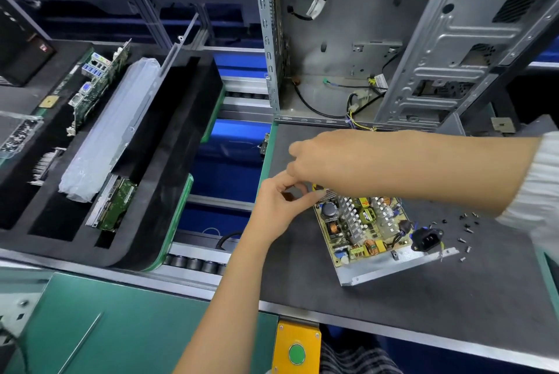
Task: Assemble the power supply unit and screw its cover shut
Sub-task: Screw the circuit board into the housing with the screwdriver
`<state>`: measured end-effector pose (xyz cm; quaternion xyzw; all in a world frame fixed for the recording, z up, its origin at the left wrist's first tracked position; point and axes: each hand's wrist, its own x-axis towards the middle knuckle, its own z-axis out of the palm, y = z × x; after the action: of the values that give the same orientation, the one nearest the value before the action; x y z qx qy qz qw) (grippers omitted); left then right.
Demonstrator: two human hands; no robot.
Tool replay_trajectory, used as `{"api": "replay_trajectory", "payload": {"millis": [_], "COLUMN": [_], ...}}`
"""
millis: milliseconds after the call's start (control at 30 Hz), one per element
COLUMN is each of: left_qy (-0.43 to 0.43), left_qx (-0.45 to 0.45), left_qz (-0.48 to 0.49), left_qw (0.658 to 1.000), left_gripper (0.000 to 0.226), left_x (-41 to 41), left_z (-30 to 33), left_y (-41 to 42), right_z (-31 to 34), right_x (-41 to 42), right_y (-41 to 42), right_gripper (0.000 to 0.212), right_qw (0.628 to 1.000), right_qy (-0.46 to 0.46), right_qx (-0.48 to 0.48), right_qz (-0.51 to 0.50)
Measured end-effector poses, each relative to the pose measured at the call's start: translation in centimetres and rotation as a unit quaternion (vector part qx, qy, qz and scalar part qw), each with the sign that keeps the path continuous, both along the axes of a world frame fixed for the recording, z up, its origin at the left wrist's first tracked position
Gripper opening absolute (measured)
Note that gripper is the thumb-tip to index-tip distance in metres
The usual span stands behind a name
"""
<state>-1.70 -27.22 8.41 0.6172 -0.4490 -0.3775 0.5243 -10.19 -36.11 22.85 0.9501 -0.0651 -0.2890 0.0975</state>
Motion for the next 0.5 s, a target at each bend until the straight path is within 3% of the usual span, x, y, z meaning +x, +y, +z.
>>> {"api": "replay_trajectory", "payload": {"millis": [133,300,400,500], "left_qy": [0.003,-0.005,-0.011,-0.008], "left_qx": [0.005,-0.034,-0.042,-0.016], "left_qz": [-0.049,-0.029,-0.038,-0.04], "left_qw": [0.999,0.999,0.998,0.999], "left_gripper": [0.014,0.023,0.024,0.024], "left_x": [0.1,0.0,-0.1,-0.4], "left_z": [0.8,1.3,1.5,2.0], "left_y": [-0.2,-0.7,-0.5,-0.6], "right_z": [-0.2,-1.3,-1.9,-1.7], "right_x": [-0.4,-1.4,-1.8,-2.1], "right_y": [0.2,0.2,-0.1,-0.8], "right_gripper": [0.017,0.006,0.012,0.033], "right_qw": [1.0,0.996,0.99,0.991], "right_qy": [0.005,-0.083,-0.133,-0.13], "right_qx": [-0.026,-0.015,-0.028,0.006], "right_qz": [0.003,-0.039,-0.036,-0.037]}}
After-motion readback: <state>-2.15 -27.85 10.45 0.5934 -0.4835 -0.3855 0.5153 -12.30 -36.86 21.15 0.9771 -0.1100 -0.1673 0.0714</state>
